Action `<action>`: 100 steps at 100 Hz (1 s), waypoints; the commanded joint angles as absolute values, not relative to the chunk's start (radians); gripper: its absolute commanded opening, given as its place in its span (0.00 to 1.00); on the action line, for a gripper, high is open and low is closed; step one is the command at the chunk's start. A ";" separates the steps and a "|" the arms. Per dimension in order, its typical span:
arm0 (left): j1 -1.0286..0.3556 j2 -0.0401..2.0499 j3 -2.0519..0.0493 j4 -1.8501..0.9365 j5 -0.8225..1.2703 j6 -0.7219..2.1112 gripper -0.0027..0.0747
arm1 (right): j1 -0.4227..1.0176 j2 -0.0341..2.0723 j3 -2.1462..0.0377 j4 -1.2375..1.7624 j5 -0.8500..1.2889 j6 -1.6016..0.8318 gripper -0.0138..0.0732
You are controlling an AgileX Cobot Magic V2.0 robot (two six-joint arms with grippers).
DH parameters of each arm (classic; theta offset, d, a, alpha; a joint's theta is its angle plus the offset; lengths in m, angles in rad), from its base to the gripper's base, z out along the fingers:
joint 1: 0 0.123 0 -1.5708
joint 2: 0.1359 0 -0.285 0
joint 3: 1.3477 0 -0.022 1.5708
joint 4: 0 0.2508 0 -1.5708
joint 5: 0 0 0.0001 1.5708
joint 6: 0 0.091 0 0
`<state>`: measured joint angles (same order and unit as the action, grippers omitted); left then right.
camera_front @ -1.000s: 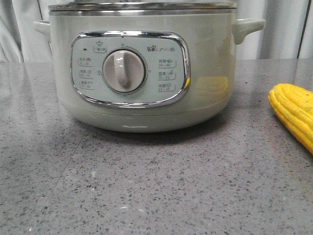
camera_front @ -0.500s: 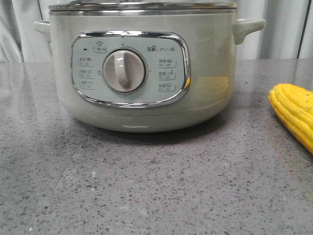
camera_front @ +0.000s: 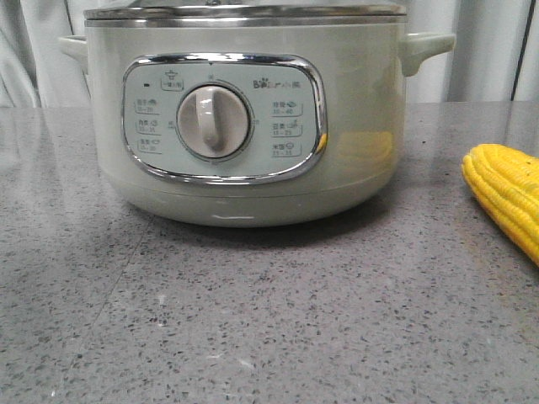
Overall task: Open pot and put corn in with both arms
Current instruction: 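Lift the glass lid off the cooker with the left gripper, then carry the lid aside and set it on the counter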
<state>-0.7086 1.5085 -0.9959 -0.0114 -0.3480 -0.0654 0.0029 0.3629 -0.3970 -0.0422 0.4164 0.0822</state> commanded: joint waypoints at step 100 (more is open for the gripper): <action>-0.710 1.361 -1.127 0.056 -0.382 -0.061 0.01 | -0.003 0.378 -0.423 -0.047 0.329 0.077 0.09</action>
<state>-0.7086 1.4375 -1.0646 0.0288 -0.2598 -0.0635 0.0029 0.3629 -0.3970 -0.0422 0.4143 0.0796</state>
